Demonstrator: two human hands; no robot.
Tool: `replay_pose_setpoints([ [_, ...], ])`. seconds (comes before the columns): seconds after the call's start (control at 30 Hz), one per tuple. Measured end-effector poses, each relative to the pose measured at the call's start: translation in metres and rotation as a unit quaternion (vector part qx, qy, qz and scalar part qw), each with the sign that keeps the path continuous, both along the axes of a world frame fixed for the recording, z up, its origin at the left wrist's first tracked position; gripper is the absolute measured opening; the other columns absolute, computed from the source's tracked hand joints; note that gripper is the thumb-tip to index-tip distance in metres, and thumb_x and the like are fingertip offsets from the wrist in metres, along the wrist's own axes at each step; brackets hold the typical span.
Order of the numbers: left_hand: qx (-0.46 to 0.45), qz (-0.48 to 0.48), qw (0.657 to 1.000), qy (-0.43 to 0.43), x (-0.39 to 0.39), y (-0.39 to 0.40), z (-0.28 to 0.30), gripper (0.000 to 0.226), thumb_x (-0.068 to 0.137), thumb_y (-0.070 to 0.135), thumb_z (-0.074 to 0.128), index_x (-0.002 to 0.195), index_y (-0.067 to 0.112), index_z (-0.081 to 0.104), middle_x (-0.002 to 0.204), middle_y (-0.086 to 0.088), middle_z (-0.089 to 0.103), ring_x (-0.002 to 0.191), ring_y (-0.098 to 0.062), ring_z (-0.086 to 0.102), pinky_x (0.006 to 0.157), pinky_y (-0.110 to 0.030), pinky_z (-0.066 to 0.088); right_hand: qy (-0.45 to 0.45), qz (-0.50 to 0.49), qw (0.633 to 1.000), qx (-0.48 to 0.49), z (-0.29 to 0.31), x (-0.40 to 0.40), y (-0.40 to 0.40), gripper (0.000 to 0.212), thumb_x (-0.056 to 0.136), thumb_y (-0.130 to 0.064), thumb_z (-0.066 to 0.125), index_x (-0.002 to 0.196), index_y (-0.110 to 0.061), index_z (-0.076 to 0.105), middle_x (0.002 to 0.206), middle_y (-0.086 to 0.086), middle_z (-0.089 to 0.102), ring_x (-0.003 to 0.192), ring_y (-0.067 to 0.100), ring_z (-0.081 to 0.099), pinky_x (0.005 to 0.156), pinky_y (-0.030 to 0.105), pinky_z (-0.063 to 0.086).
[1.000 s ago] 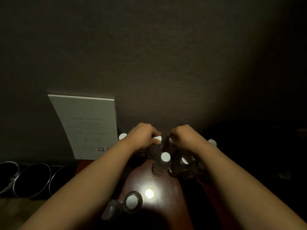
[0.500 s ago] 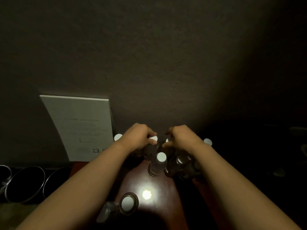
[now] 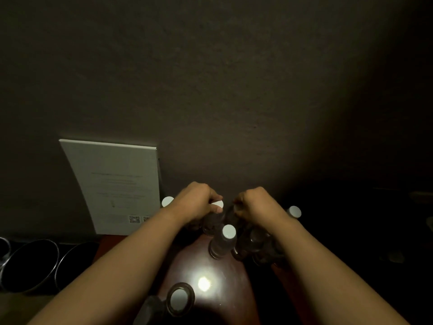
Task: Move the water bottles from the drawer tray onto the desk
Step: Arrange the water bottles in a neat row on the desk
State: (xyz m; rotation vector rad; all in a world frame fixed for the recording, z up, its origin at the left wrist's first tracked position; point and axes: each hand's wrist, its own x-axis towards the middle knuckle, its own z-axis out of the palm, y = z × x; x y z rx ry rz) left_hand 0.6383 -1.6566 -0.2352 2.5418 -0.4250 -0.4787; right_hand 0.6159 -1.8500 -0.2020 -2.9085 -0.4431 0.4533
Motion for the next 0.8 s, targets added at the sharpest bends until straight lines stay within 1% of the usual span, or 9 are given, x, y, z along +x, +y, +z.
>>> replay_pose_setpoints([
  [0.1, -0.001, -0.003, 1.0, -0.005, 0.001, -0.001, 0.0, 0.045, 0.082, 0.039, 0.078, 0.125, 0.027, 0.069, 0.126, 0.008, 0.069, 0.118, -0.011, 0.062, 0.101, -0.03, 0.048, -0.007, 0.003, 1.0, 0.002, -0.003, 0.001, -0.002, 0.017, 0.086, -0.026, 0.062, 0.093, -0.013, 0.072, 0.09, 0.008, 0.07, 0.088, 0.027, 0.065, 0.075, 0.036, 0.052],
  [0.17, 0.0, -0.005, 1.0, -0.006, 0.0, -0.001, 0.0, 0.045, 0.082, 0.04, 0.078, 0.125, 0.027, 0.069, 0.126, 0.008, 0.069, 0.118, -0.01, 0.062, 0.1, -0.029, 0.048, -0.006, 0.007, 1.0, -0.003, -0.003, 0.001, -0.002, 0.017, 0.086, -0.027, 0.063, 0.093, -0.014, 0.071, 0.091, 0.007, 0.07, 0.088, 0.027, 0.064, 0.076, 0.037, 0.052],
  [0.27, 0.005, -0.006, 1.0, -0.008, 0.0, 0.0, 0.0, 0.046, 0.082, 0.041, 0.078, 0.125, 0.029, 0.068, 0.126, 0.009, 0.068, 0.118, -0.01, 0.062, 0.1, -0.029, 0.048, -0.003, 0.01, 1.0, -0.011, -0.003, 0.003, -0.002, 0.022, 0.087, -0.029, 0.063, 0.101, -0.015, 0.072, 0.098, 0.007, 0.071, 0.094, 0.026, 0.064, 0.082, 0.037, 0.052],
  [0.4, 0.007, -0.008, 1.0, -0.016, -0.001, 0.0, 0.002, 0.046, 0.083, 0.041, 0.077, 0.126, 0.029, 0.067, 0.127, 0.009, 0.068, 0.119, -0.01, 0.061, 0.099, -0.026, 0.047, 0.002, 0.003, 1.0, -0.011, -0.004, 0.002, -0.002, 0.022, 0.091, -0.029, 0.062, 0.105, -0.015, 0.071, 0.101, 0.007, 0.071, 0.098, 0.025, 0.064, 0.084, 0.034, 0.051],
  [0.5, 0.007, -0.01, 1.0, -0.013, -0.002, 0.0, 0.003, 0.047, 0.083, 0.04, 0.077, 0.128, 0.028, 0.067, 0.127, 0.008, 0.068, 0.119, -0.009, 0.061, 0.099, -0.025, 0.046, 0.001, -0.001, 1.0, -0.002, -0.004, 0.001, -0.003, 0.028, 0.092, -0.03, 0.063, 0.115, -0.016, 0.069, 0.108, 0.005, 0.07, 0.104, 0.024, 0.064, 0.088, 0.033, 0.051],
  [0.6, 0.011, -0.01, 1.0, -0.009, -0.002, -0.001, 0.004, 0.047, 0.084, 0.04, 0.077, 0.128, 0.029, 0.066, 0.127, 0.008, 0.068, 0.118, -0.009, 0.061, 0.1, -0.026, 0.047, 0.01, -0.005, 1.0, 0.005, -0.007, 0.002, -0.005, 0.032, 0.09, -0.032, 0.067, 0.119, -0.019, 0.066, 0.11, 0.005, 0.069, 0.105, 0.024, 0.063, 0.09, 0.033, 0.051],
  [0.67, 0.018, -0.01, 1.0, -0.014, -0.003, -0.002, 0.004, 0.047, 0.084, 0.04, 0.076, 0.129, 0.029, 0.066, 0.127, 0.008, 0.068, 0.118, -0.01, 0.061, 0.099, -0.027, 0.047, 0.026, -0.011, 1.0, 0.011, -0.006, 0.002, -0.007, 0.039, 0.088, -0.034, 0.069, 0.125, -0.02, 0.063, 0.114, 0.005, 0.068, 0.108, 0.024, 0.062, 0.091, 0.033, 0.05],
  [0.73, 0.028, -0.012, 0.999, -0.028, -0.006, -0.003, 0.005, 0.046, 0.086, 0.041, 0.073, 0.13, 0.031, 0.064, 0.128, 0.009, 0.068, 0.118, -0.01, 0.061, 0.099, -0.028, 0.048, 0.038, -0.023, 0.999, 0.032, -0.003, -0.002, -0.011, 0.051, 0.089, -0.038, 0.069, 0.135, -0.021, 0.057, 0.122, 0.005, 0.066, 0.114, 0.023, 0.06, 0.096, 0.031, 0.048],
  [0.8, 0.04, -0.016, 0.998, -0.046, -0.011, -0.005, 0.007, 0.047, 0.089, 0.043, 0.07, 0.134, 0.033, 0.061, 0.13, 0.01, 0.066, 0.12, -0.011, 0.06, 0.1, -0.03, 0.048, 0.003, -0.034, 0.998, 0.052, 0.003, -0.007, -0.016, 0.054, 0.091, -0.042, 0.065, 0.139, -0.02, 0.054, 0.128, 0.006, 0.064, 0.118, 0.022, 0.058, 0.098, 0.029, 0.044],
])
